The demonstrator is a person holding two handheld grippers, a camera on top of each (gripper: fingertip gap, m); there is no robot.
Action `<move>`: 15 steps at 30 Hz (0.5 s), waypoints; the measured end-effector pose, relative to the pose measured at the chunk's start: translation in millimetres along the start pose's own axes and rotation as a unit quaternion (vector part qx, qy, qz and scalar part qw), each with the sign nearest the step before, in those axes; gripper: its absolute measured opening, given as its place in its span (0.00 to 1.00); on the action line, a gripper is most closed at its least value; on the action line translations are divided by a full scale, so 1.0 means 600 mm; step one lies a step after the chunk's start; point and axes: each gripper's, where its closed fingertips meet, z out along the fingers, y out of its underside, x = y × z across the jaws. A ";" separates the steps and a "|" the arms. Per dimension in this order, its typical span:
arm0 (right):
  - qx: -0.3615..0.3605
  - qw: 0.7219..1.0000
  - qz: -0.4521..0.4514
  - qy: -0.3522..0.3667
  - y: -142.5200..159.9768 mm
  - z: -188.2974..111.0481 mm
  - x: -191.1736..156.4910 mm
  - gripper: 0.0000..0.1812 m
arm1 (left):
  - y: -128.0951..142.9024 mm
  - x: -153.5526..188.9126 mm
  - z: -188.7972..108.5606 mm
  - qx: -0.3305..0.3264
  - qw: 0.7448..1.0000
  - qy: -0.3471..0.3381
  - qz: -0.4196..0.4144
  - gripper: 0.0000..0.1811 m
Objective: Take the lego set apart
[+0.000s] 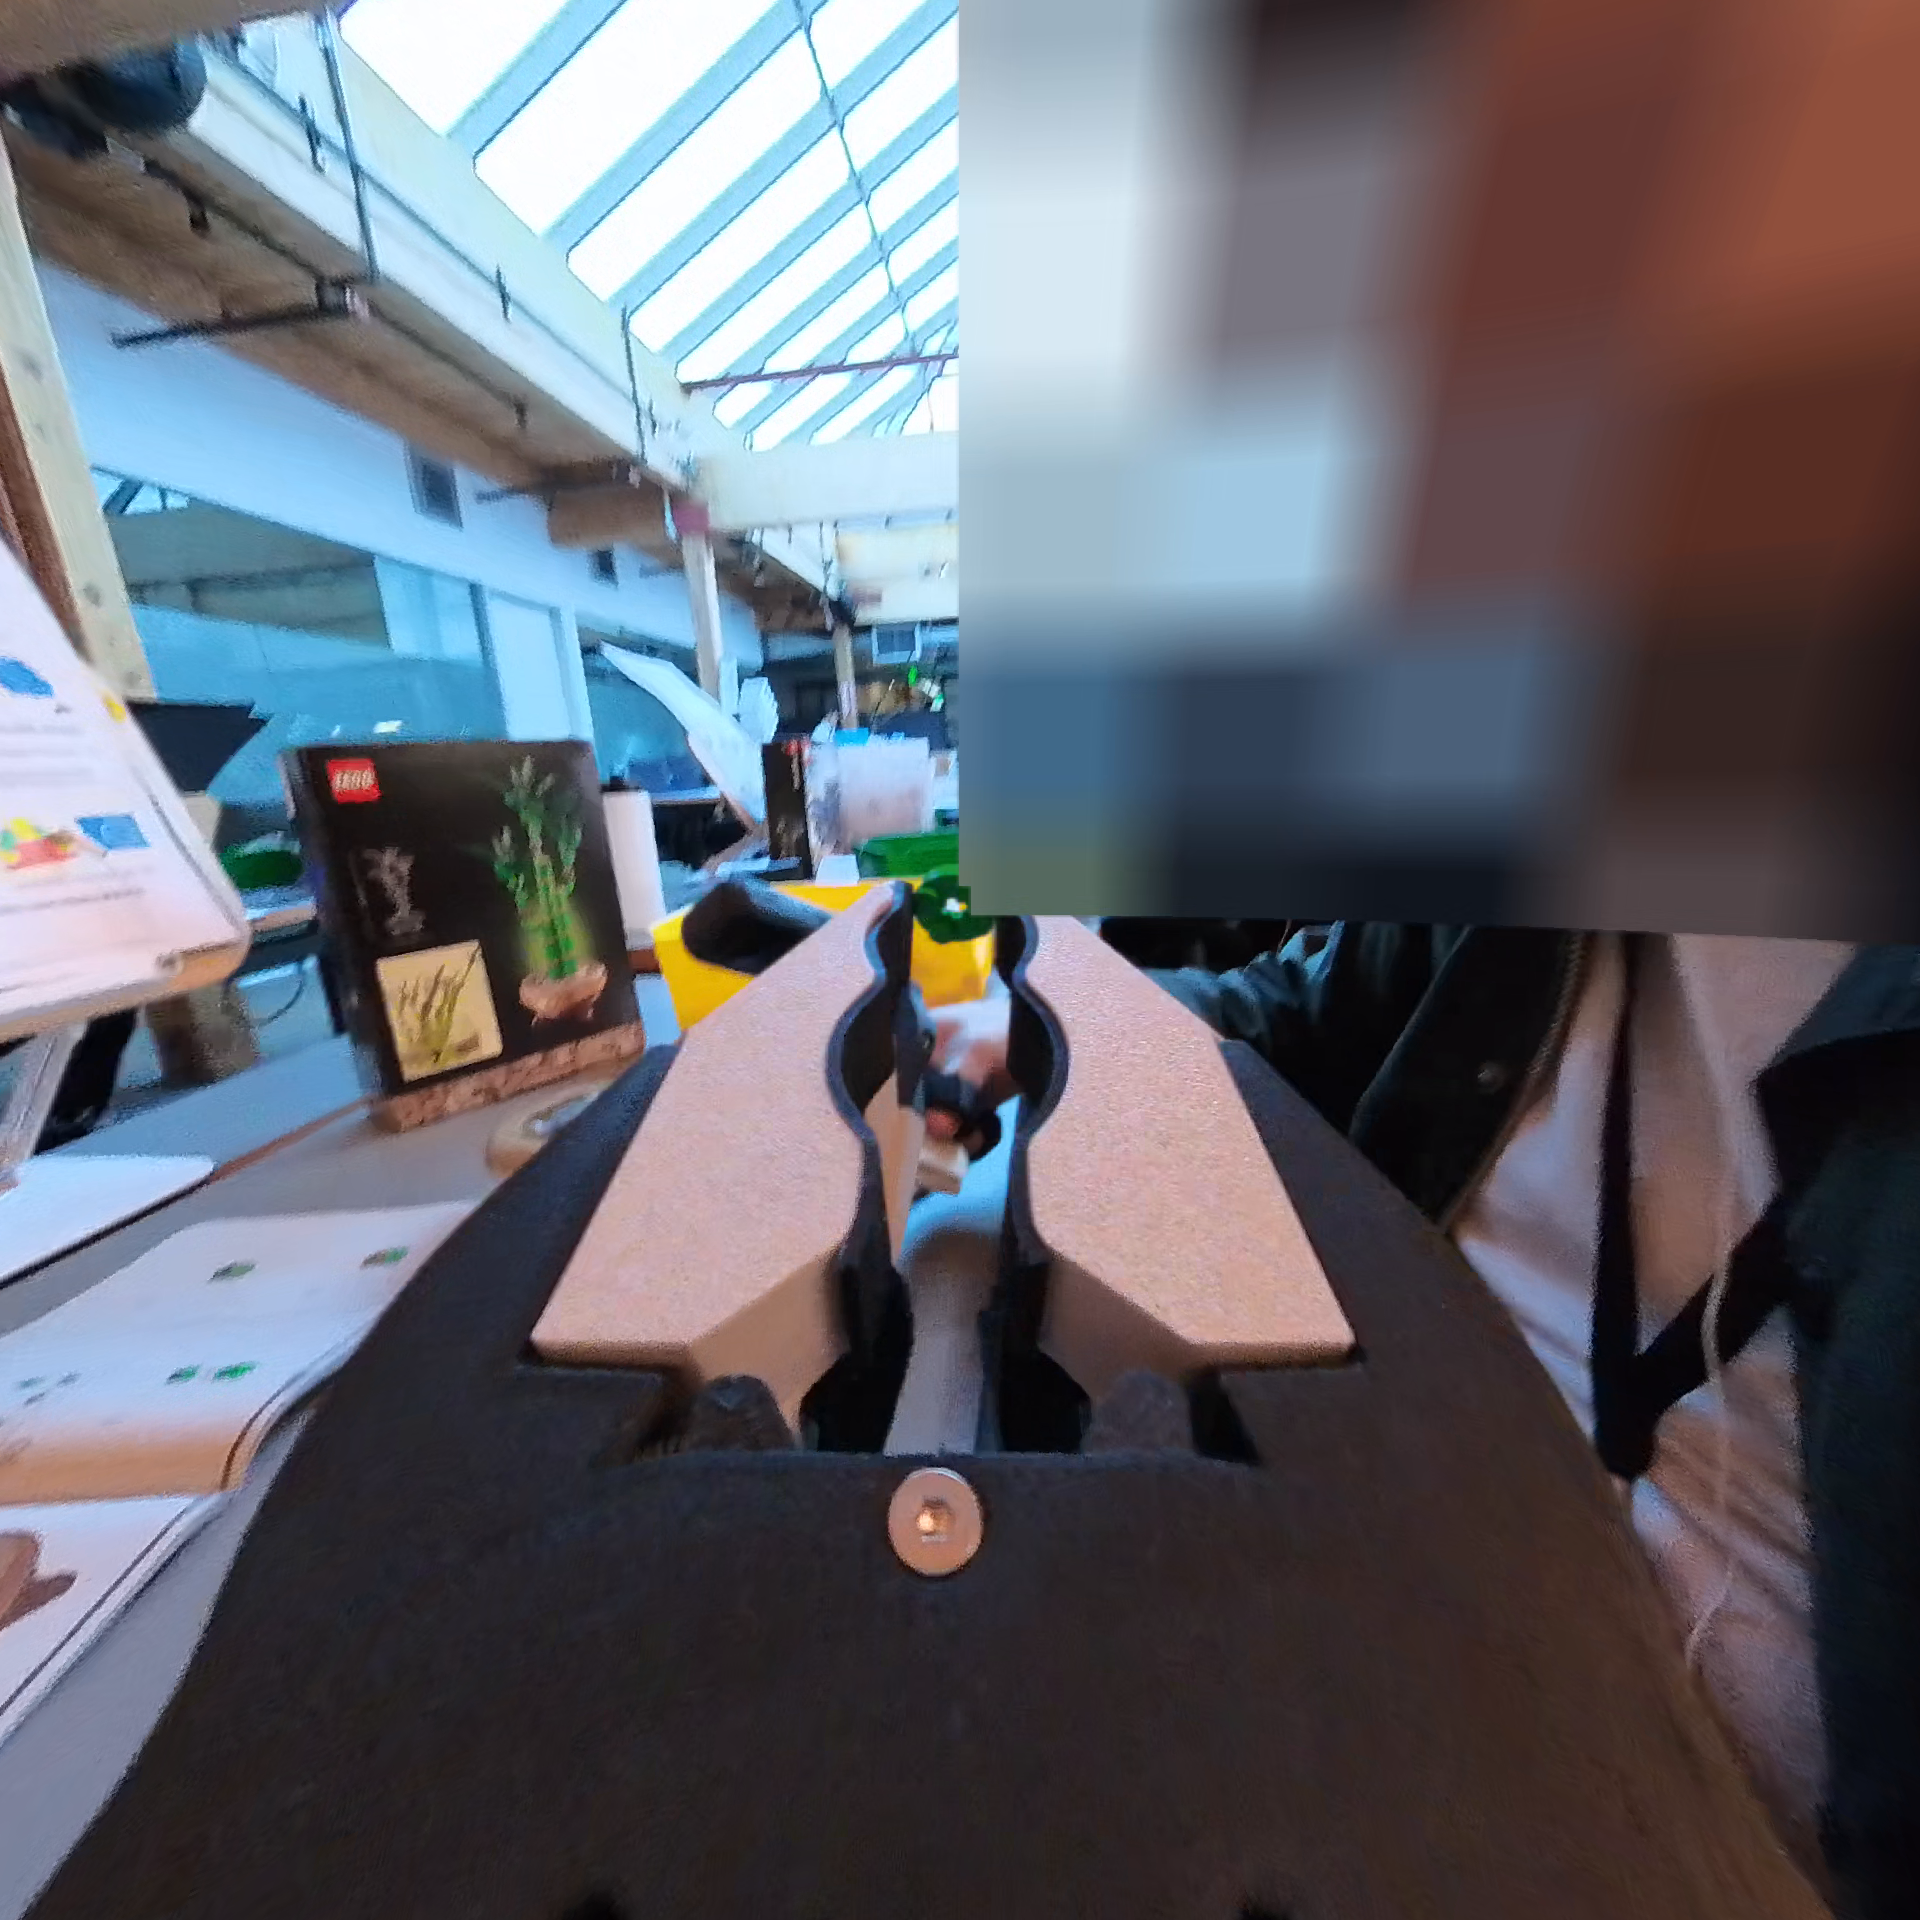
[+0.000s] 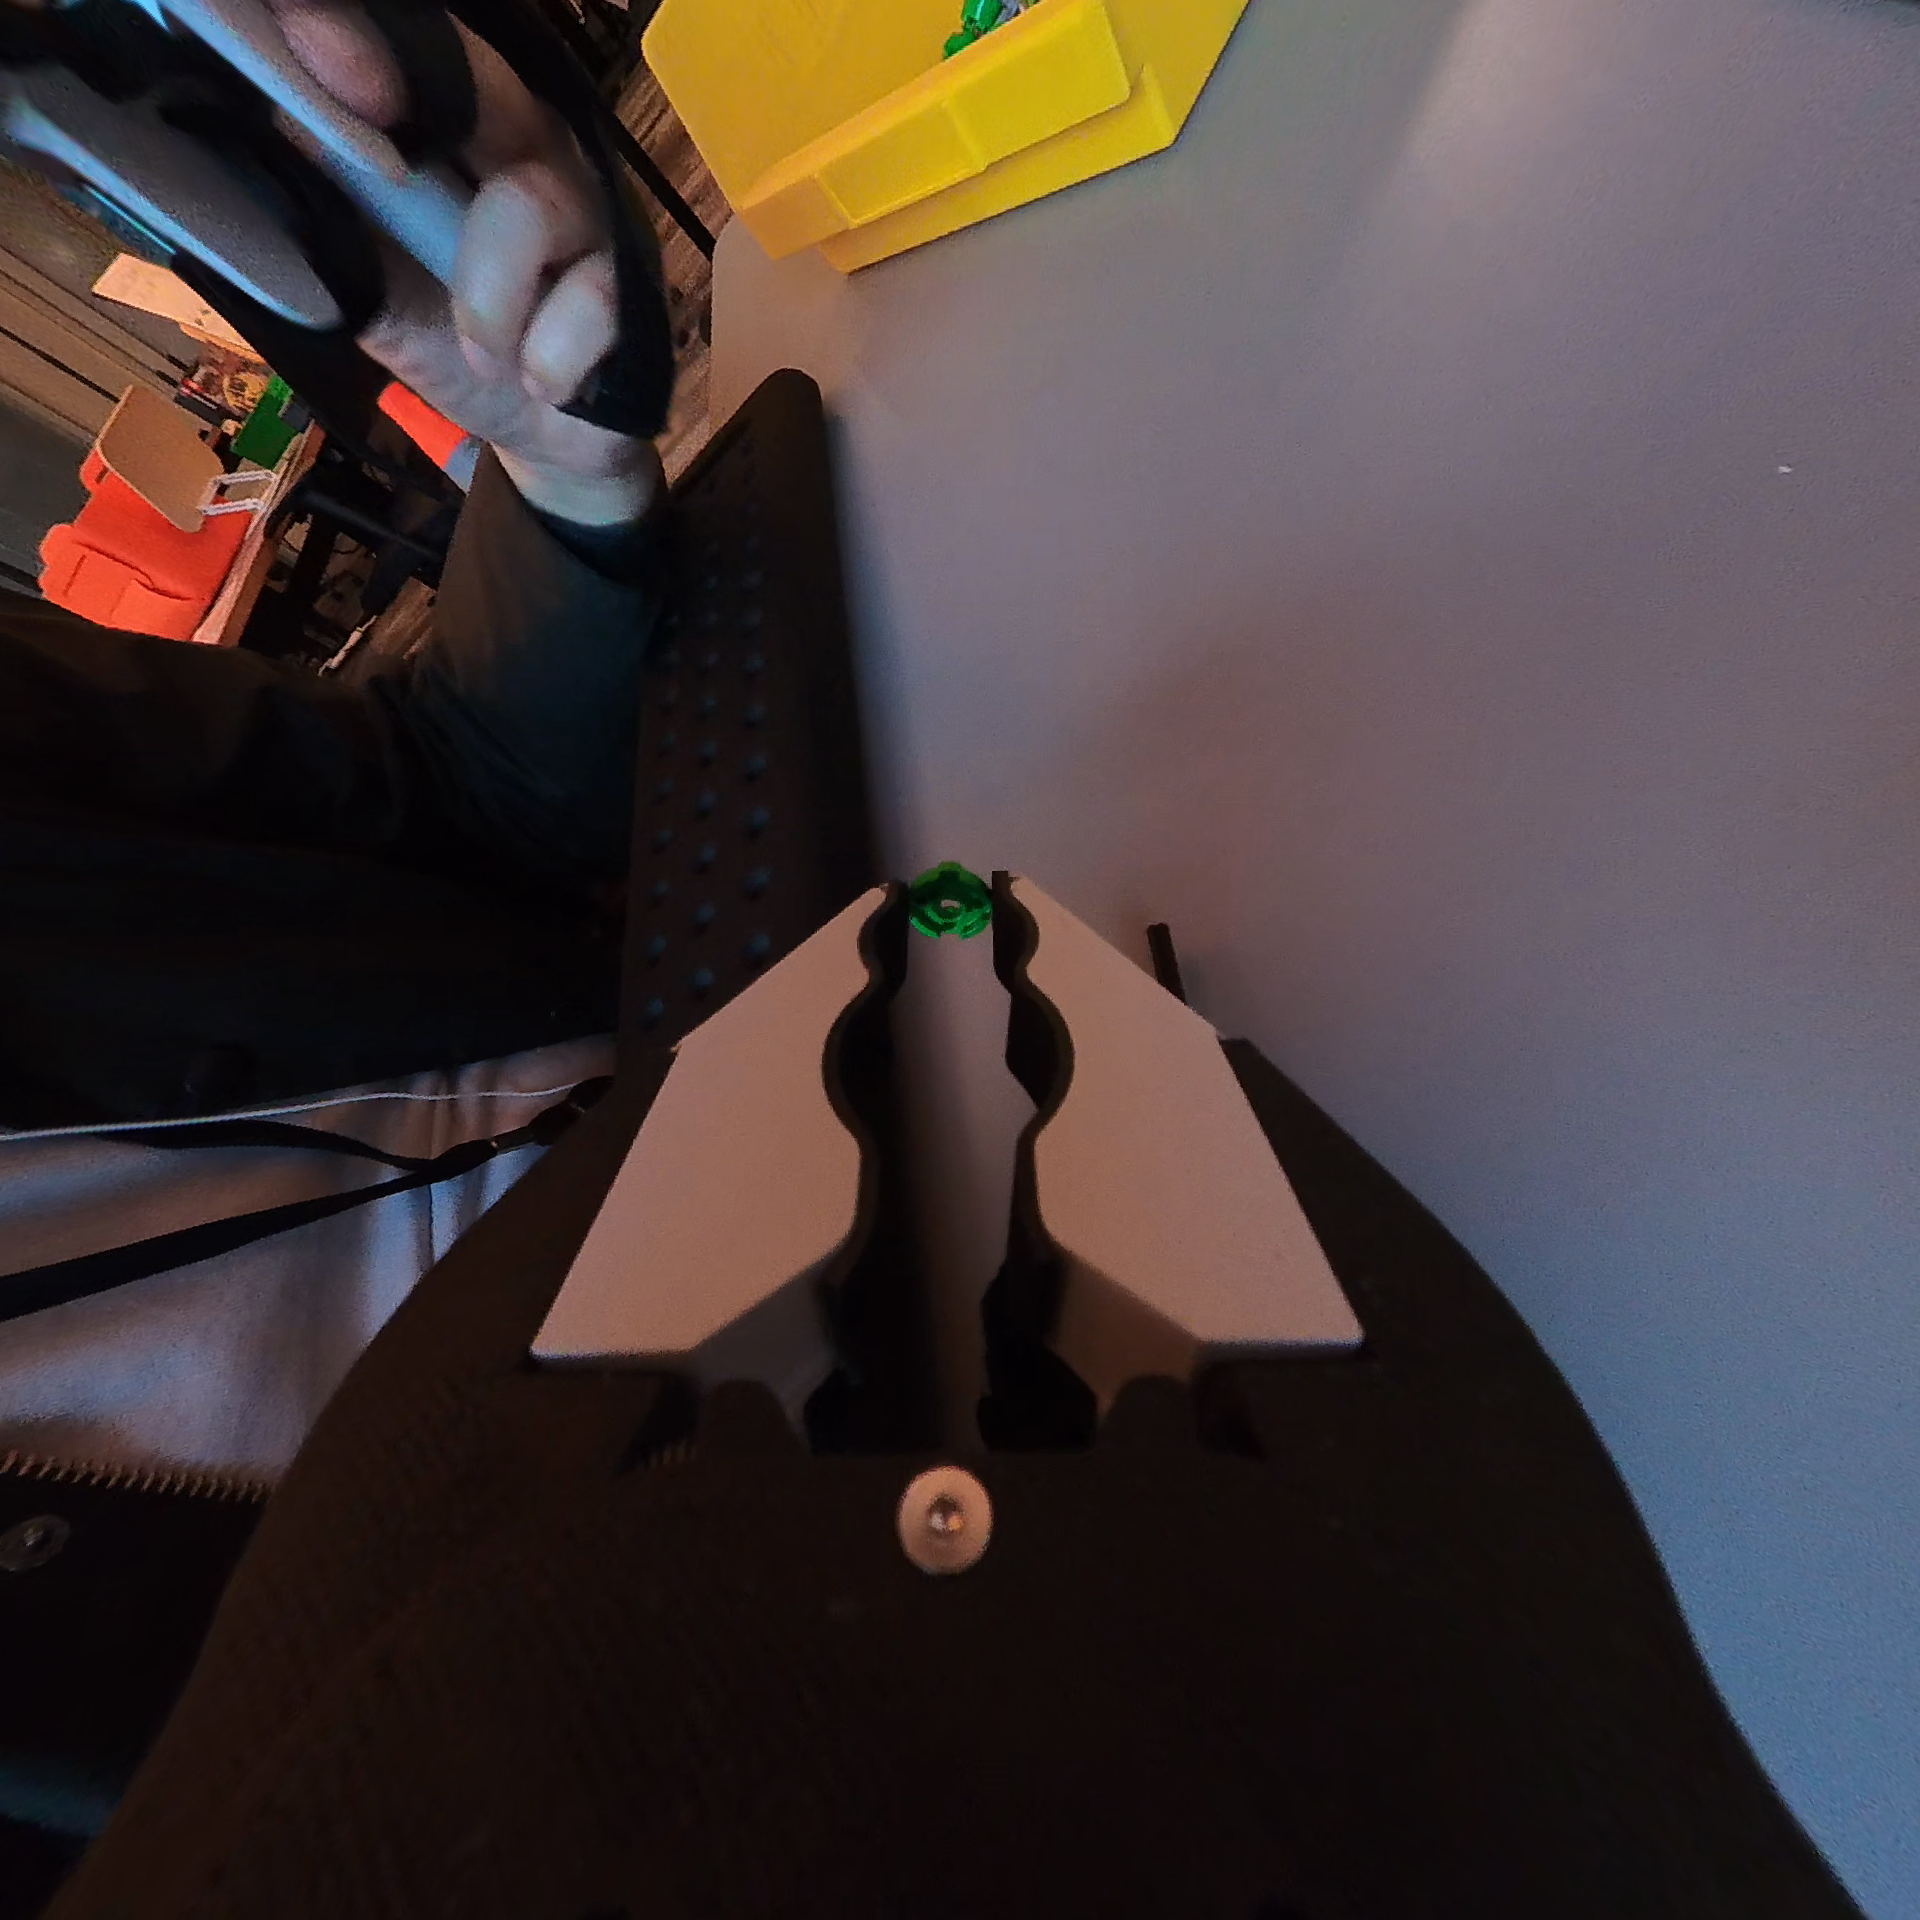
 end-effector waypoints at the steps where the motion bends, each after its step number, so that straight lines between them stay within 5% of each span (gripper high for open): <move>1: -0.001 1.000 0.000 0.001 0.001 0.000 0.001 0.08 | -0.020 0.003 -0.009 0.022 1.000 0.007 -0.005 0.07; 5: 0.006 1.000 0.005 -0.001 -0.002 -0.004 0.002 0.08 | -0.125 -0.018 -0.058 0.138 0.986 0.003 -0.089 0.07; 7: 0.008 1.000 0.004 0.001 -0.003 -0.006 0.002 0.08 | -0.170 -0.078 -0.092 0.216 0.948 -0.061 -0.224 0.07; 11: 0.007 1.000 0.003 0.002 -0.003 -0.006 0.001 0.08 | -0.136 -0.175 -0.169 0.321 0.803 -0.197 -0.461 0.07; 15: 0.000 1.000 -0.003 0.005 0.001 -0.005 0.000 0.08 | -0.094 -0.188 -0.182 0.325 0.758 -0.244 -0.509 0.07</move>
